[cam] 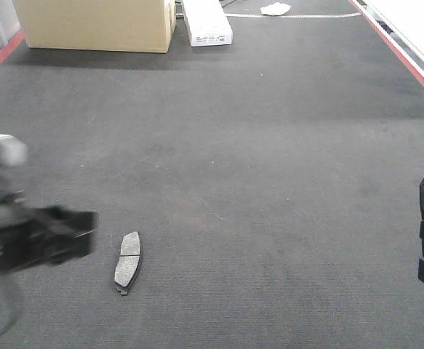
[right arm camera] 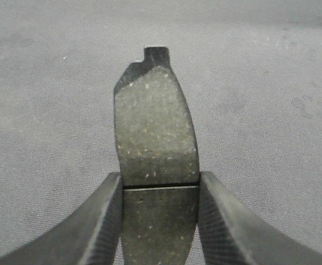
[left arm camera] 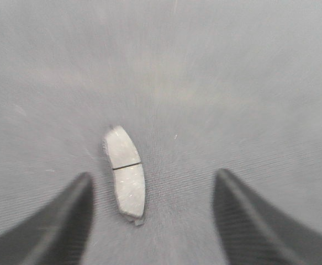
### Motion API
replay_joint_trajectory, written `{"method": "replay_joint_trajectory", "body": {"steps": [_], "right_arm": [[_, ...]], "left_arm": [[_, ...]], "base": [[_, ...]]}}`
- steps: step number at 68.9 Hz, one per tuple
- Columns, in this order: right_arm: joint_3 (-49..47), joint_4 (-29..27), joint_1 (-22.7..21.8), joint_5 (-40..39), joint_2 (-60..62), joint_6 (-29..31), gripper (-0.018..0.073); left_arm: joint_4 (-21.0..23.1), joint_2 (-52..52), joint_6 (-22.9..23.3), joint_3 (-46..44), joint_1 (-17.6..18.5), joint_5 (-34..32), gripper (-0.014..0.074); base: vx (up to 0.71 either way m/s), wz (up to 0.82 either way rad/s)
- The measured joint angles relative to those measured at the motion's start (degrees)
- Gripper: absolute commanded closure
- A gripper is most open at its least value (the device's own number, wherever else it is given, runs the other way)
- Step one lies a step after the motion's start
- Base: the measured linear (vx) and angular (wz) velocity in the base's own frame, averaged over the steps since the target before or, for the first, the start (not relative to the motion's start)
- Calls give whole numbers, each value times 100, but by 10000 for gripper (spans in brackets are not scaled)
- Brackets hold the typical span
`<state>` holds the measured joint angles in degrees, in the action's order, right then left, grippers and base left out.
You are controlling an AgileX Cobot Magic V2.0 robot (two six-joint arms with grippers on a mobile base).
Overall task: Move and align brake pads A on conveyor
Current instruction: 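Raise the open left gripper away from the placed pad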
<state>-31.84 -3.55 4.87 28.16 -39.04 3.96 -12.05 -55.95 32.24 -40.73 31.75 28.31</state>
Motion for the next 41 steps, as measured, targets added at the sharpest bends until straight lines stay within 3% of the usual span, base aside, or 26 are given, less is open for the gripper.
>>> {"method": "replay_joint_trajectory", "body": {"steps": [18, 41], "right_arm": [[0, 0, 0, 0, 0, 0, 489], [0, 0, 0, 0, 0, 0, 489]], "left_arm": [[-11, 1634, 0, 733, 0, 48, 602], [-11, 2349, 0, 1069, 0, 177, 604]], "base": [[0, 0], [0, 0]]}}
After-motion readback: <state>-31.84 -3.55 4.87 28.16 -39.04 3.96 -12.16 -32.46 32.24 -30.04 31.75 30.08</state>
